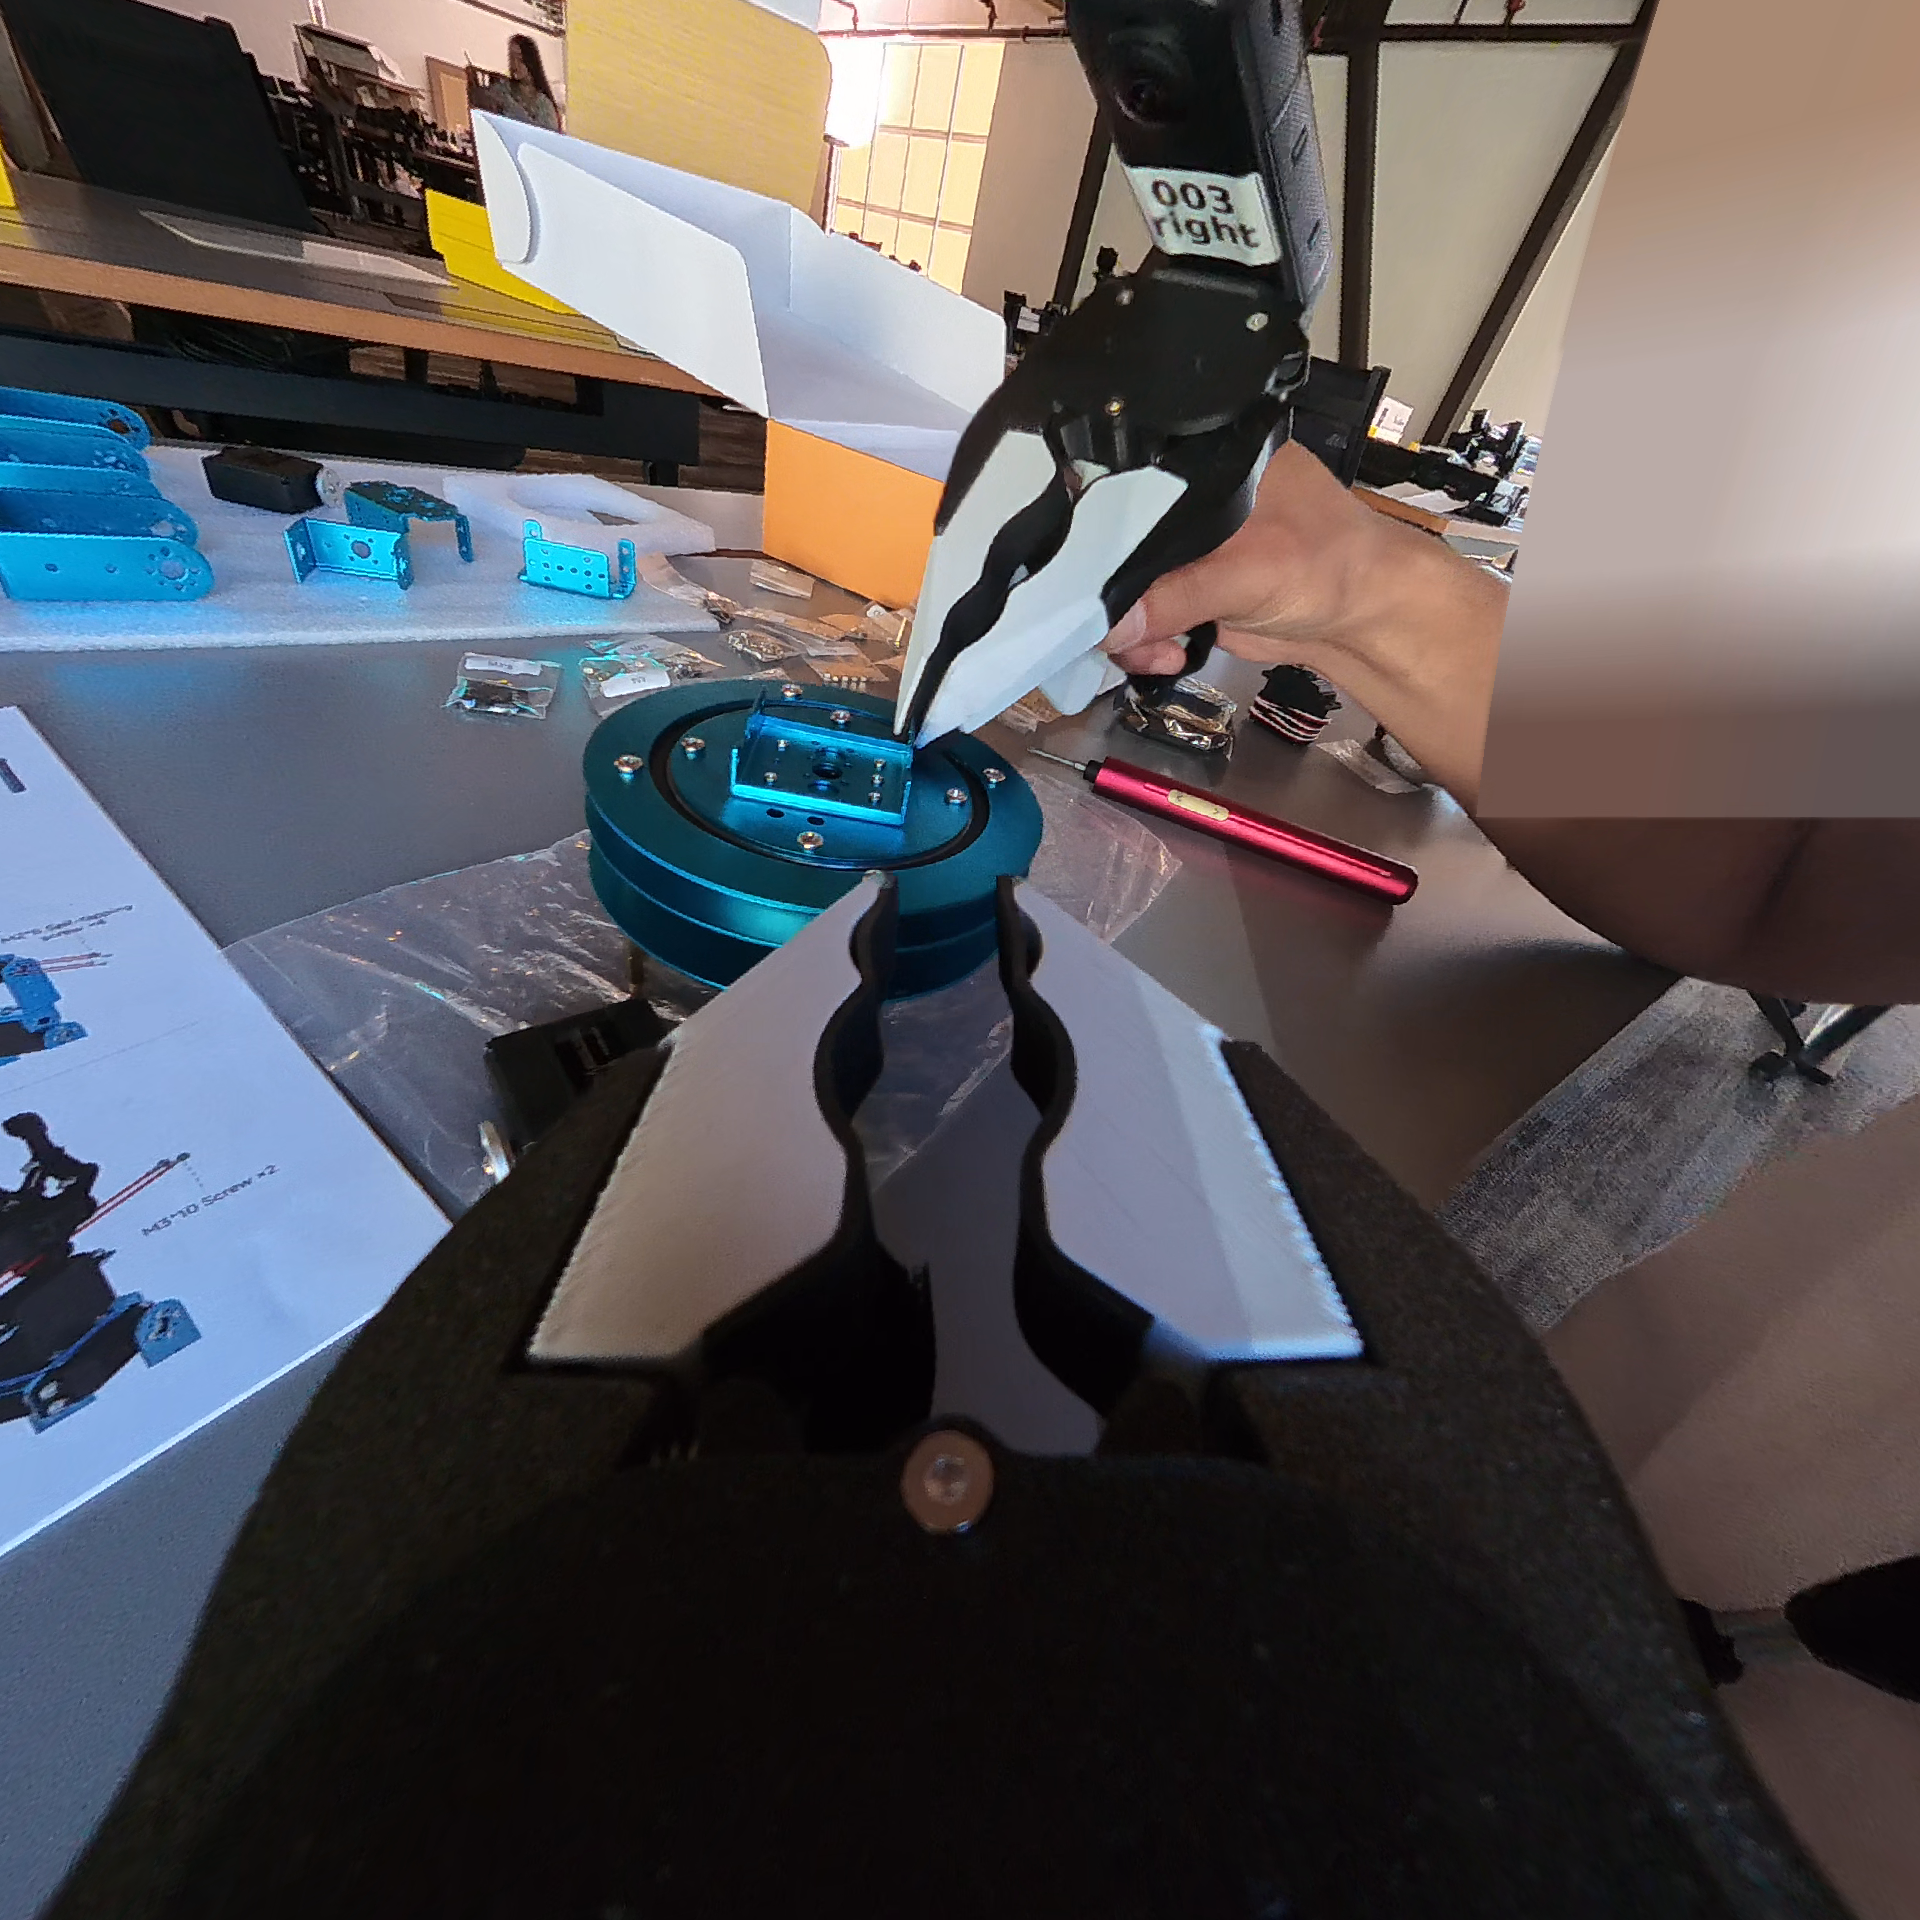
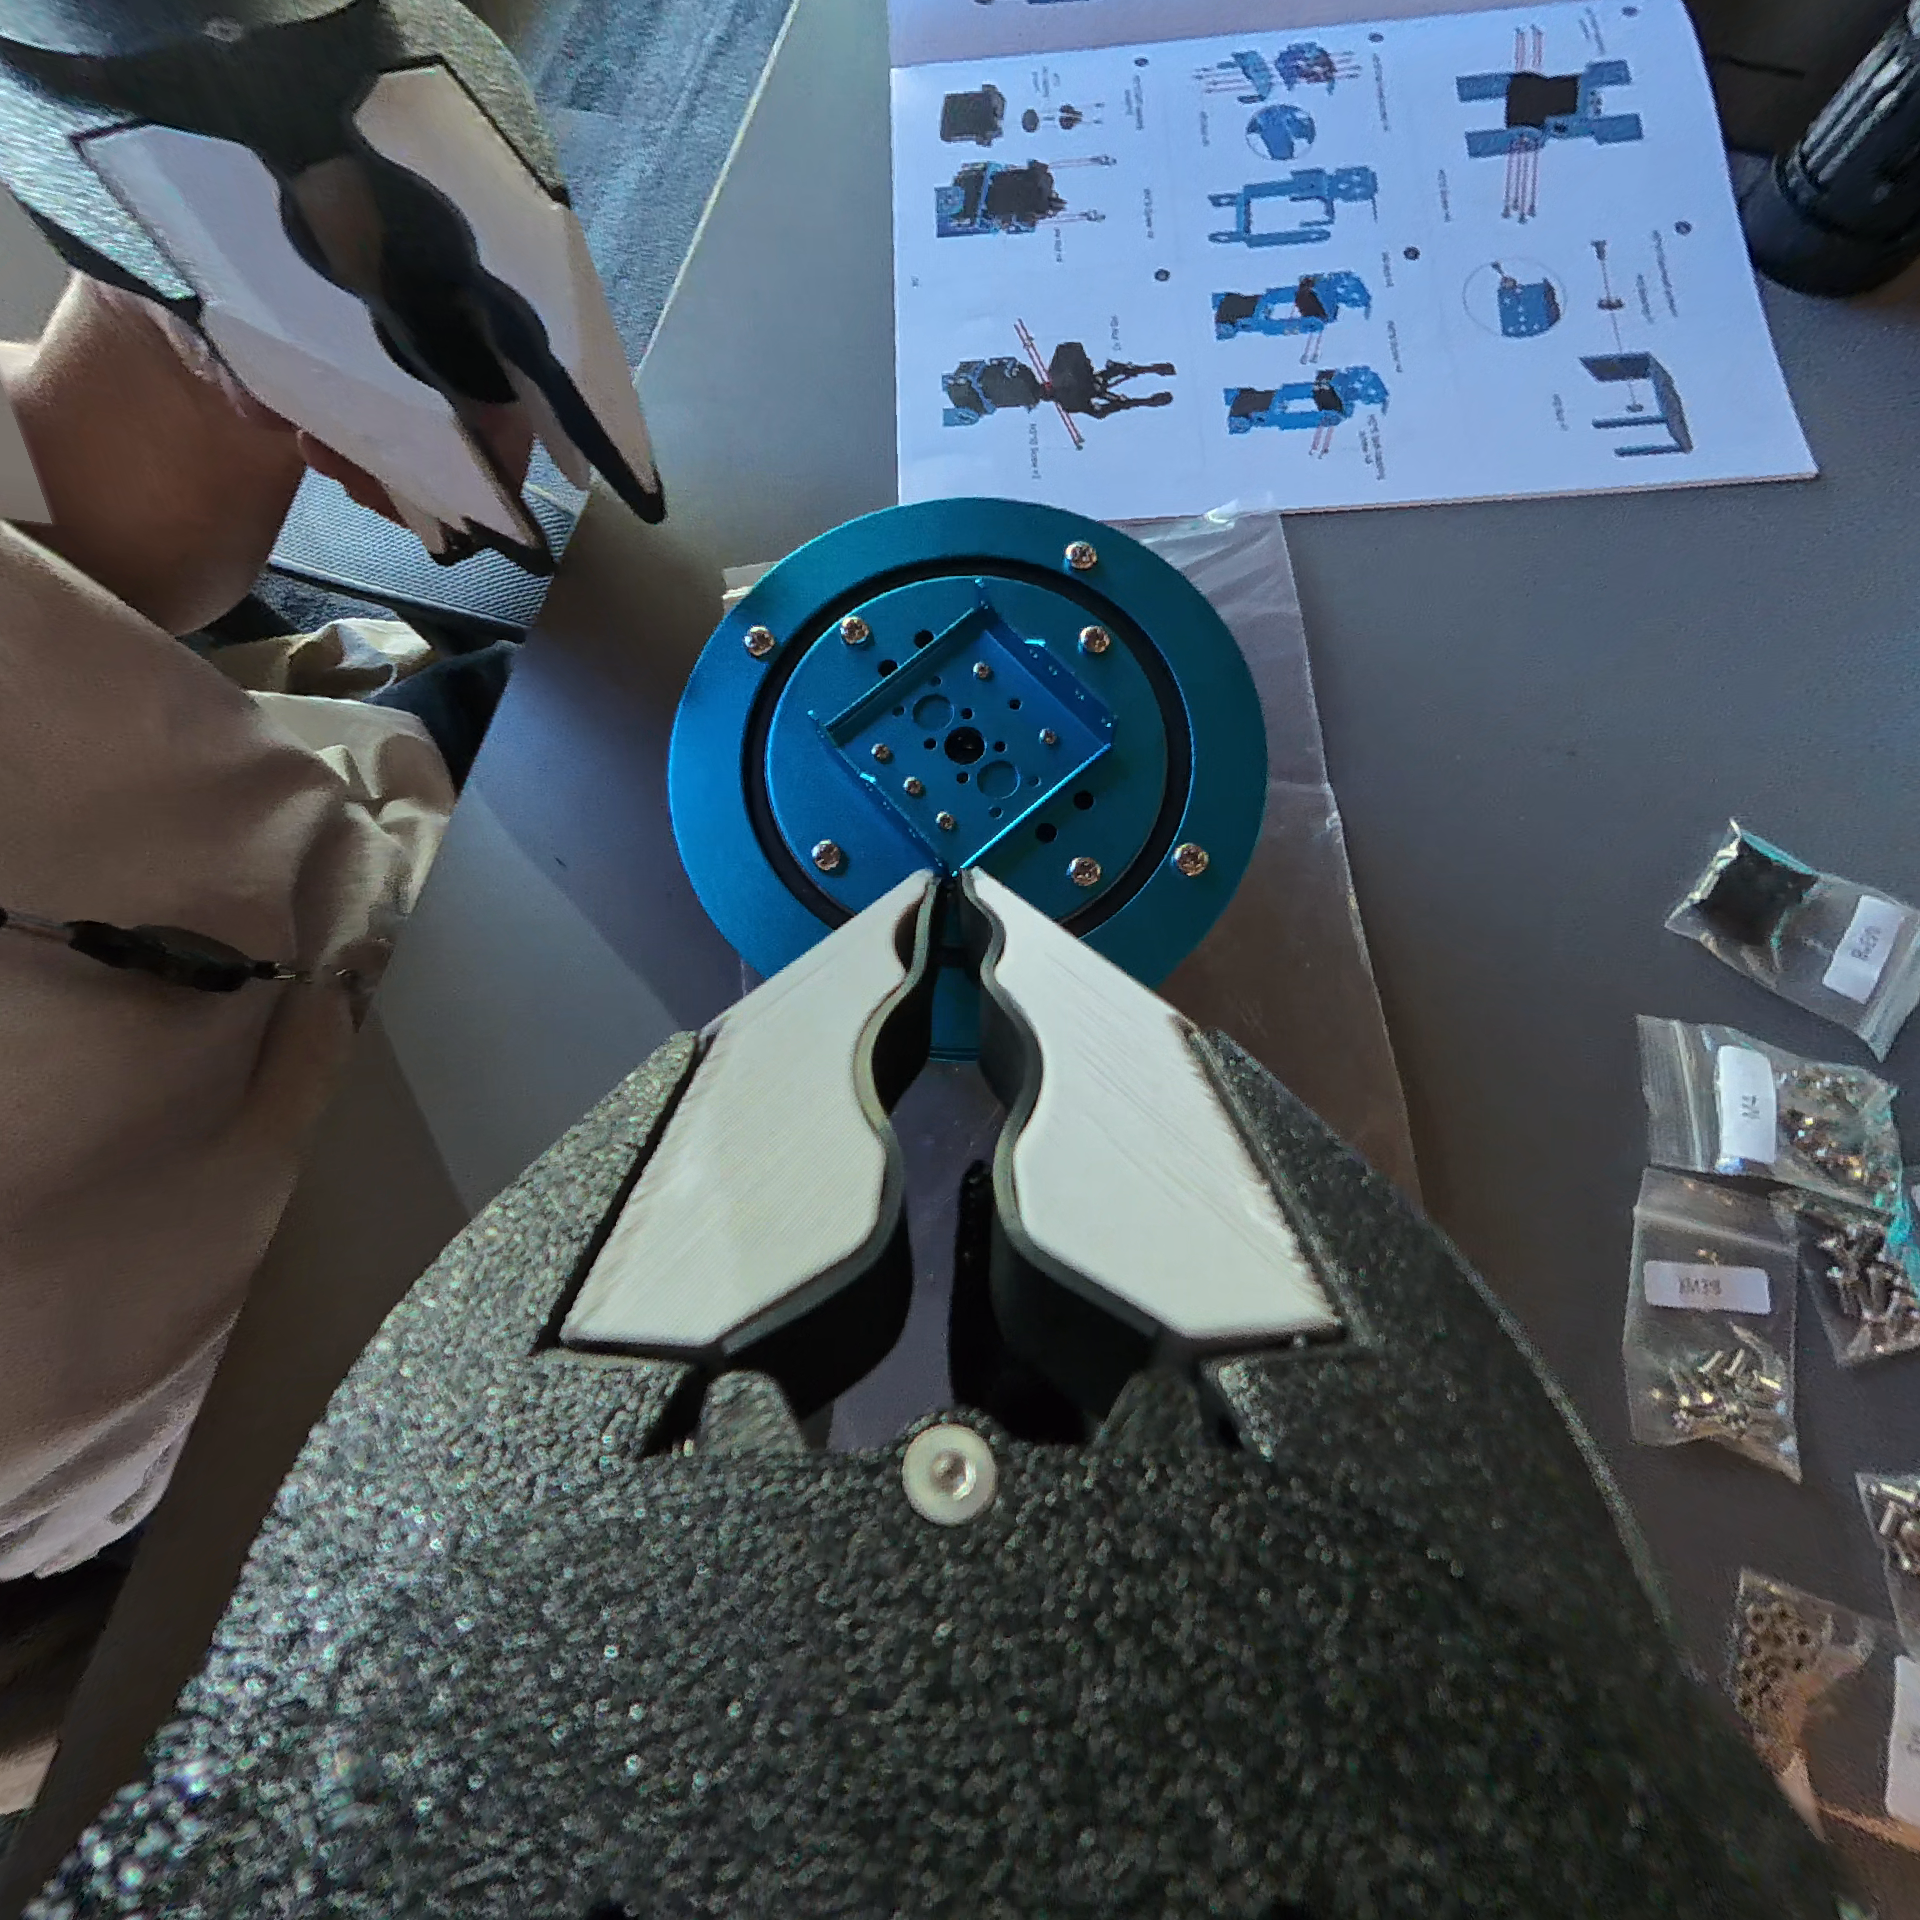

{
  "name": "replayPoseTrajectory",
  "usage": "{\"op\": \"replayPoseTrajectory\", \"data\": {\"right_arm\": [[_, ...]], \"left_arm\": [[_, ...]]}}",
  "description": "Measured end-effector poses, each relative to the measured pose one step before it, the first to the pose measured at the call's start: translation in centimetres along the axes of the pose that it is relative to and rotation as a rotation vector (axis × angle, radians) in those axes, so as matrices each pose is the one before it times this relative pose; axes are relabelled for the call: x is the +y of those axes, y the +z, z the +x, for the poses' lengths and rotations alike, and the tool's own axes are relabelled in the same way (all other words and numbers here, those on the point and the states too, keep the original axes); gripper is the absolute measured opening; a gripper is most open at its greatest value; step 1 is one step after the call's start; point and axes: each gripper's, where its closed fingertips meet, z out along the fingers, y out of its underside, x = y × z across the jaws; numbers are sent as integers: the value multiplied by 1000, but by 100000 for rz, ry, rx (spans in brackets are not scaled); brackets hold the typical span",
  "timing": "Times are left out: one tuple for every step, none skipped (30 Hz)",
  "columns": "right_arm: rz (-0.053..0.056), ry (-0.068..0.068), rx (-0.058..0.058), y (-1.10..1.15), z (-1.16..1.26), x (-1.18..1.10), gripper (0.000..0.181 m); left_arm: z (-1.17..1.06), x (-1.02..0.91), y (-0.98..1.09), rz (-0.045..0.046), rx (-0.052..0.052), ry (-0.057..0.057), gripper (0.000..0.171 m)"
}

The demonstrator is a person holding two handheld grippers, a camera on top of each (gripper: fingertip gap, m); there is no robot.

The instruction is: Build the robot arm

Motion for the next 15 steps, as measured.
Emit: {"op": "replayPoseTrajectory", "data": {"right_arm": [[-674, 539, 1692, -25, -2, 17, 1], [-532, 246, 2424, -47, 64, 13, 0], [-406, 1255, 2753, -46, 89, 24, 0], [-180, 1580, 2207, -70, -13, 30, 0], [361, 1198, 2172, -94, -75, 2, 0], [617, 1054, 2363, -145, -83, 16, 0], [789, 1208, 2952, -215, 0, -20, 0], [1090, 1321, 3730, -305, 72, -79, 0], [1562, 1475, 5463, -417, 265, -170, 0], [2458, 1920, 5248, -467, 137, -317, 0], [3707, 3679, 4912, -462, -9, -477, 0], [5237, 5519, 4529, -361, -144, -585, 0], [4575, 6085, 3675, -107, -362, -382, 0], [2922, 4354, 3911, 91, -340, -67, 0], [2200, 3648, 5351, 162, -88, 107, 0]], "left_arm": [[151, -100, -85, 55, 771, 112, 18], [160, -95, -90, 4, 909, 119, 18], [179, -74, -96, -88, 1106, 81, 18], [165, -54, -93, -148, 1247, 91, 18], [169, -24, -105, -213, 1324, 149, 18], [151, 5, -83, -320, 1346, 204, 18], [145, 32, -101, -436, 1320, 241, 18], [126, 13, -100, -377, 1267, 314, 18], [89, -1, -90, -313, 1115, 251, 18], [60, -3, -72, -413, 1004, 266, 18], [-52, -15, -43, -557, 612, 595, 18], [-211, 12, -53, -1055, 45, 1138, 18], [-408, 75, -92, -1477, -405, 1831, 17], [-632, 65, -129, -1624, -774, 2330, 17], [-796, 114, -153, -2387, -553, 2397, 17]]}}
